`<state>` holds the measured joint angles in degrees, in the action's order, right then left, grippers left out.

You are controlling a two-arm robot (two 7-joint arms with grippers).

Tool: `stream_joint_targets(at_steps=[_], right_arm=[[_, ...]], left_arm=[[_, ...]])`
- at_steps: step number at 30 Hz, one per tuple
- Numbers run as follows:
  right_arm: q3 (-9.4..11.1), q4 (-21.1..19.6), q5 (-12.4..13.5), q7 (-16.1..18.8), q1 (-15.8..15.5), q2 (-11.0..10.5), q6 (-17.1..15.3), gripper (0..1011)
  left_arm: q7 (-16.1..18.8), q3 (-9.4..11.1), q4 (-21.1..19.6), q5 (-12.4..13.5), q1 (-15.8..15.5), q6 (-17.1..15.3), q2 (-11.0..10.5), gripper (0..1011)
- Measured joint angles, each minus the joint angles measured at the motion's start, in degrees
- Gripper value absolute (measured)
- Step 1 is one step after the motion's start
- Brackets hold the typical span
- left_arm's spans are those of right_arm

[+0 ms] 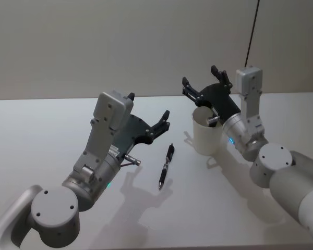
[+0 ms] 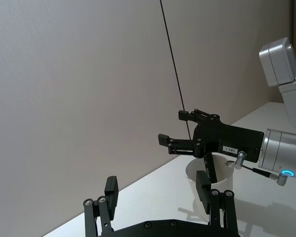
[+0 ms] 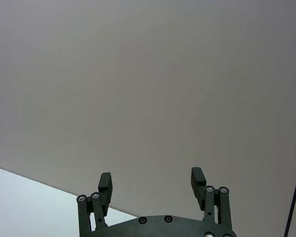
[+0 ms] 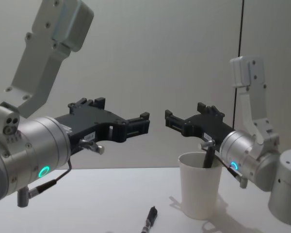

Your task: Place the pen into the pen holder.

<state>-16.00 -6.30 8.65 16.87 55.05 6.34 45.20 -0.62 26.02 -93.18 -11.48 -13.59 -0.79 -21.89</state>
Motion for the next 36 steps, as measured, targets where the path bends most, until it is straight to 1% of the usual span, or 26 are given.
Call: stream_joint_targets(at_steps=[1,7,12,13,14,15,16,18,19,22,23,24,25,26,27,28,29,30,31,32,33,34,35,36], right_arm=[[0.1,0.0,0.0,0.1,0.0,0.0,-0.3,998],[0.6,-1.3,-0.2,0.6,-0.1,-0.4,-2.3,1001],[1.1,-7.1,-0.6,1.0,-2.4,-1.3,-7.2,1001],[1.1,-8.5,-0.6,1.0,-3.0,-1.5,-8.1,1001],[1.3,-12.0,-0.8,1.1,-4.6,-2.1,-10.6,1001],[1.4,-13.5,-0.9,1.1,-5.3,-2.3,-11.7,1001],[1.5,-17.0,-1.1,1.0,-6.9,-2.9,-13.8,1001],[1.7,-20.0,-1.3,1.0,-8.2,-3.4,-15.8,1001],[1.8,-22.8,-1.6,0.8,-9.5,-3.8,-18.1,1001],[2.0,-26.7,-2.0,0.5,-11.3,-4.5,-20.8,1001],[2.1,-29.5,-2.3,0.3,-12.6,-5.0,-22.6,1001],[2.2,-30.8,-2.4,0.2,-13.2,-5.2,-23.4,1001],[2.4,-33.0,-2.7,0.0,-14.4,-5.7,-25.3,1001],[2.4,-33.0,-2.7,0.0,-14.4,-5.7,-25.3,1001],[2.6,-35.4,-3.0,-0.2,-15.4,-6.1,-26.9,1001],[2.6,-36.4,-3.1,-0.3,-15.9,-6.4,-27.8,1001],[2.8,-38.4,-3.4,-0.5,-16.9,-6.8,-29.1,1001],[2.8,-38.4,-3.4,-0.5,-16.9,-6.8,-29.1,1001],[3.0,-40.5,-3.7,-0.7,-18.0,-7.2,-30.5,1001],[3.1,-41.3,-3.8,-0.7,-18.4,-7.4,-31.1,1001],[3.3,-43.2,-4.0,-0.9,-19.4,-7.9,-32.3,1001],[3.4,-43.7,-4.2,-1.0,-19.8,-8.1,-32.8,1001],[3.6,-45.5,-4.4,-1.2,-20.7,-8.5,-33.9,1001],[3.7,-46.2,-4.5,-1.3,-21.1,-8.7,-34.5,1001]], left_arm=[[0.0,0.0,0.0,0.0,0.0,0.0,0.0,1003],[0.0,0.0,0.0,0.0,0.0,0.0,0.0,1003],[0.0,0.0,0.0,0.0,0.0,0.0,0.0,1003],[0.0,0.0,0.0,0.0,0.0,0.0,0.0,1003],[0.0,0.0,0.0,0.0,0.0,0.0,0.0,1003],[0.0,0.0,0.0,0.0,0.0,0.0,0.0,1003],[0.0,0.0,0.0,0.0,0.0,0.0,0.0,1003],[0.0,0.0,0.0,0.0,0.0,0.0,0.0,1003],[0.0,0.0,0.0,0.0,0.0,0.0,0.0,1003],[0.0,0.0,0.0,0.0,0.0,0.0,0.0,1003],[0.0,0.0,0.0,0.0,0.0,0.0,0.0,1003],[0.0,0.0,0.0,0.0,0.0,0.0,0.0,1003],[0.0,0.0,0.0,0.0,0.0,0.0,0.0,1003],[0.0,0.0,0.0,0.0,0.0,0.0,0.0,1003],[0.0,0.0,0.0,0.0,0.0,0.0,0.0,1003],[0.0,0.0,0.0,0.0,0.0,0.0,0.0,1003],[0.0,0.0,0.0,0.0,0.0,0.0,0.0,1003],[0.0,0.0,0.0,0.0,0.0,0.0,0.0,1003],[0.0,0.0,0.0,0.0,0.0,0.0,0.0,1003],[0.0,0.0,0.0,0.0,0.0,0.0,0.0,1003],[0.0,0.0,0.0,0.0,0.0,0.0,0.0,1003],[0.0,0.0,0.0,0.0,0.0,0.0,0.0,1003],[0.0,0.0,0.0,0.0,0.0,0.0,0.0,1003],[0.0,0.0,0.0,0.0,0.0,0.0,0.0,1003]])
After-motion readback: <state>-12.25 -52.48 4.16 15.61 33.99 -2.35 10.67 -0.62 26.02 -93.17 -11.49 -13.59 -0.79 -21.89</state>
